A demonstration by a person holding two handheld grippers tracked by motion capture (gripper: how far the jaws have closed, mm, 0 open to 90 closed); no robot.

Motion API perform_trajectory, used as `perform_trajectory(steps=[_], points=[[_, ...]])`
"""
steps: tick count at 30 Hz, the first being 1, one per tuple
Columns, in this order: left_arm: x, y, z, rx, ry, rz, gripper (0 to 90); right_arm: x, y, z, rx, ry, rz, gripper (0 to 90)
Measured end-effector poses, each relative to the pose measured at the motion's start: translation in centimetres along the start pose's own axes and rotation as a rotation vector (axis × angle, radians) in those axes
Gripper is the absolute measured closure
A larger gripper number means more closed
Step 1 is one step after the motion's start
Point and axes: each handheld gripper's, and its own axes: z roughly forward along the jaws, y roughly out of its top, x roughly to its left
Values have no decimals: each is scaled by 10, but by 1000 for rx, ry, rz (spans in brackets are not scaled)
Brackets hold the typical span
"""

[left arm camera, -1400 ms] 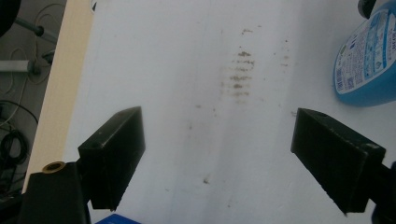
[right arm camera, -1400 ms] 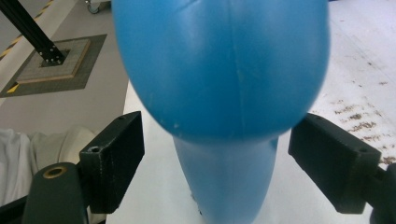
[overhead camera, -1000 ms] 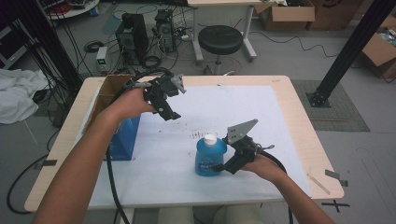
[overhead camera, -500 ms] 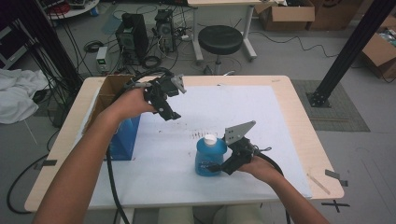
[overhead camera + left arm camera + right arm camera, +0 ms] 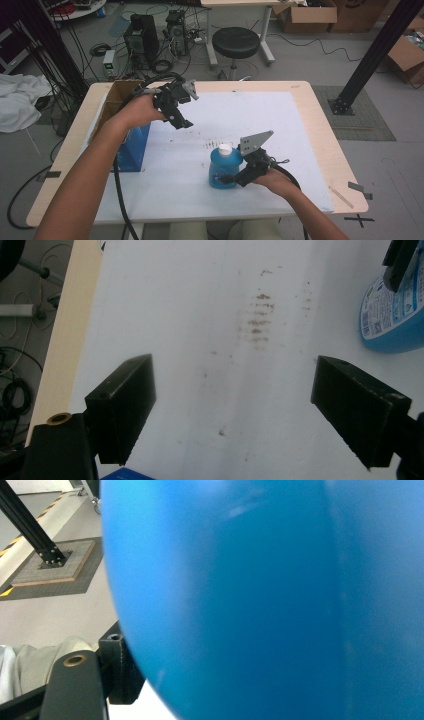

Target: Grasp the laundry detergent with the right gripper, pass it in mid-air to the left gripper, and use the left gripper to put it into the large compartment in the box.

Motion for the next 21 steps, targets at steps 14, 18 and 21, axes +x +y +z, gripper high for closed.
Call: perform_trajectory(steps=[14, 18, 21], points=[[0, 0, 0, -4, 1, 3, 197, -1, 0, 0, -8, -10, -9, 292], [-1, 0, 0, -4, 0, 0, 205, -1, 0, 1, -10, -12, -10, 298], [-1, 1, 0, -7, 1, 4, 204, 0, 0, 1, -9, -15, -16, 317]])
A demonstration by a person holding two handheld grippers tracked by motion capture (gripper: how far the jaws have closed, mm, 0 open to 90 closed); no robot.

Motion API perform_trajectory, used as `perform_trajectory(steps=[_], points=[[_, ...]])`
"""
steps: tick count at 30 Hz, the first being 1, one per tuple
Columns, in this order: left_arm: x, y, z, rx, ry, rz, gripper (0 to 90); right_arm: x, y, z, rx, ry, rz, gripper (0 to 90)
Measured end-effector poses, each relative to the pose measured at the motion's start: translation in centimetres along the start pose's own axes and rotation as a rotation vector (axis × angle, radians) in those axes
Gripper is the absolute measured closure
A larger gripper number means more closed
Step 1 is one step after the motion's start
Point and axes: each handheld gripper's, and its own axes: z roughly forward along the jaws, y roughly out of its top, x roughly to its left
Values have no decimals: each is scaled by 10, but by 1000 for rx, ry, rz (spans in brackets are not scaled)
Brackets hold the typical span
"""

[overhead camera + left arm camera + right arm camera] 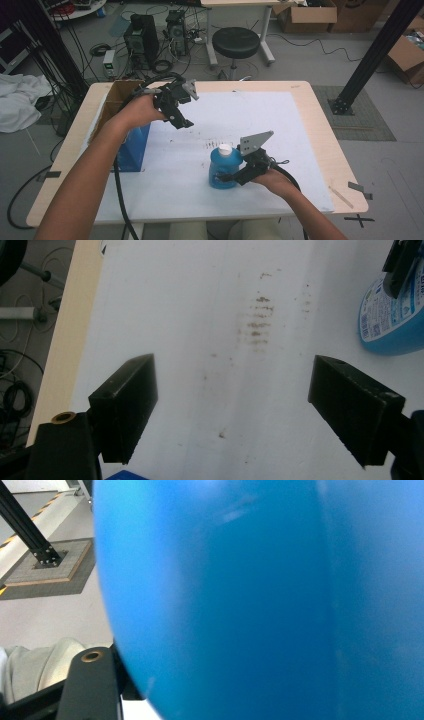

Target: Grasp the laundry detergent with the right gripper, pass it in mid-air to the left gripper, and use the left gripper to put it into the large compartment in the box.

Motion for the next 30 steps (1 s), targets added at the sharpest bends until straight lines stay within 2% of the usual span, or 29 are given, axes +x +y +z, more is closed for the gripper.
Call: perform_trajectory(steps=[30], points=[[2, -2, 0, -7, 5, -9, 204, 0, 0, 1, -10, -9, -24, 404]])
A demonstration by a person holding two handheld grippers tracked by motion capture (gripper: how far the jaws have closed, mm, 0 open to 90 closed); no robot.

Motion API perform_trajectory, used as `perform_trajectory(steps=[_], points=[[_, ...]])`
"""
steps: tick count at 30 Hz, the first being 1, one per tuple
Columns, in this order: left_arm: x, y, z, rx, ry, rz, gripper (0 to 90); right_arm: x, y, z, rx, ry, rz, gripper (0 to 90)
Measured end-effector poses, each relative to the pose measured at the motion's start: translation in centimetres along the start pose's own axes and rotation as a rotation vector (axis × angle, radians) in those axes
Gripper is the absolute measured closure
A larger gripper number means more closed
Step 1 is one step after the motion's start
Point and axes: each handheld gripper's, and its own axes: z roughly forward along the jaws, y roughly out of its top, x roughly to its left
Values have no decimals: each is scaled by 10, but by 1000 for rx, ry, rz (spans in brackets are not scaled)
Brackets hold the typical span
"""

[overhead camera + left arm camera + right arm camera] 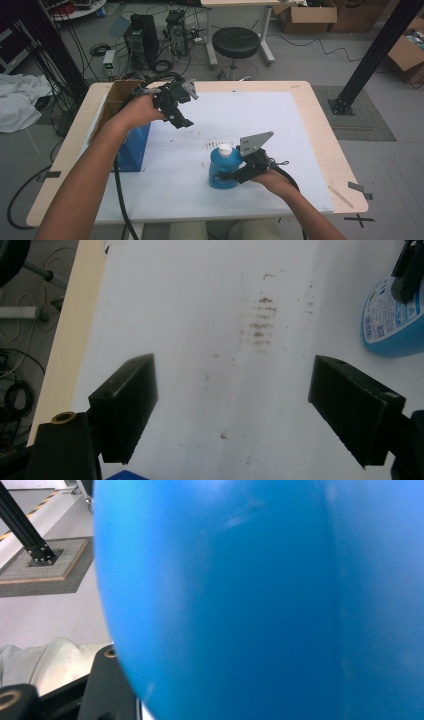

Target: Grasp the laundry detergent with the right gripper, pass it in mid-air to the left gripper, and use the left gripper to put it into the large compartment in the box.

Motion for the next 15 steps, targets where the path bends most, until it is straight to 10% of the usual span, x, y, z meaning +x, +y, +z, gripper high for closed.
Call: perform_trajectory(steps=[15], points=[[-5, 3, -4, 4, -10, -6, 207, -1, 0, -4, -77, 16, 31, 435]])
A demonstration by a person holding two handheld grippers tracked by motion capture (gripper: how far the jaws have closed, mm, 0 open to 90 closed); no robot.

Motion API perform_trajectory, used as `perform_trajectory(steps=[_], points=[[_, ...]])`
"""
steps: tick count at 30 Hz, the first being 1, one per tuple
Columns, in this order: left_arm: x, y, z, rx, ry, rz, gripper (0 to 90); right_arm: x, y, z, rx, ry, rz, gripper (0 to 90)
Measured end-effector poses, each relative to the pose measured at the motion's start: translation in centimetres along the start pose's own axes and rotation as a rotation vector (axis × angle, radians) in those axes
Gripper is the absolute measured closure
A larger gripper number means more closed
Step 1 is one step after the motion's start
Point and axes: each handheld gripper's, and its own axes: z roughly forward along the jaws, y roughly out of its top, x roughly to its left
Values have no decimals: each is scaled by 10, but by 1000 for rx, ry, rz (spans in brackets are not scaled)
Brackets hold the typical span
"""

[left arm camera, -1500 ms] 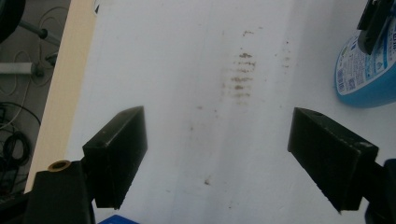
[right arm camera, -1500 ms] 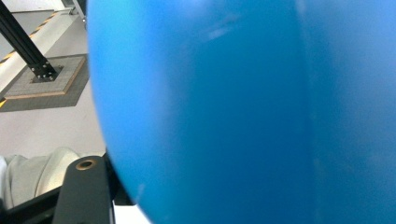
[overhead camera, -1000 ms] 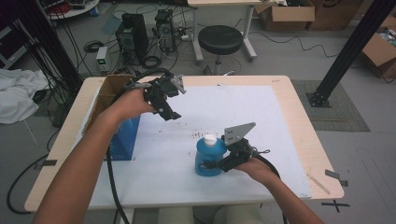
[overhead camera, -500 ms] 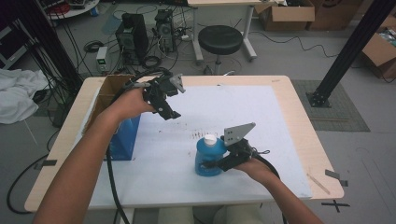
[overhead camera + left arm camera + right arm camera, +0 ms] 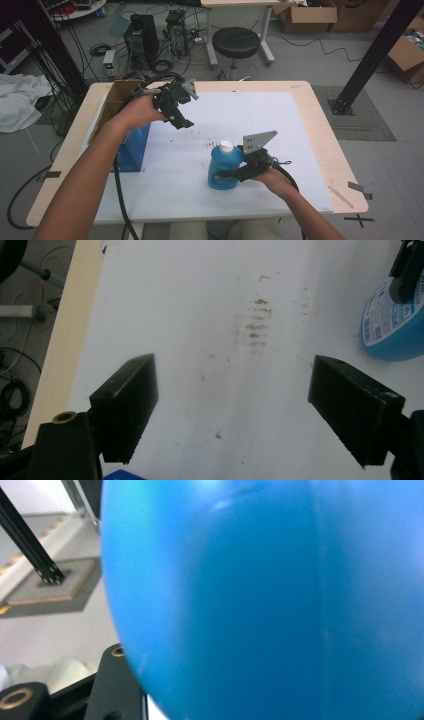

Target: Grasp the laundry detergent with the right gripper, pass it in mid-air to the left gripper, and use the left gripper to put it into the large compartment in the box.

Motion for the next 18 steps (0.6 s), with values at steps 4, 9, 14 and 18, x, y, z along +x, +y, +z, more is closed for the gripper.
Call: perform_trajectory(steps=[4, 9, 14, 18], points=[[-5, 3, -5, 2, -5, 2, 208, 3, 18, -5, 17, -7, -38, 435], [-16, 9, -15, -11, -14, 14, 209, 2, 38, -13, 46, -18, -67, 434], [-28, 18, -23, 3, -37, 36, 209, -3, 46, -19, 88, -31, -78, 434], [-38, 28, -32, 7, -78, 46, 204, -7, 49, -25, 109, -37, -74, 434]])
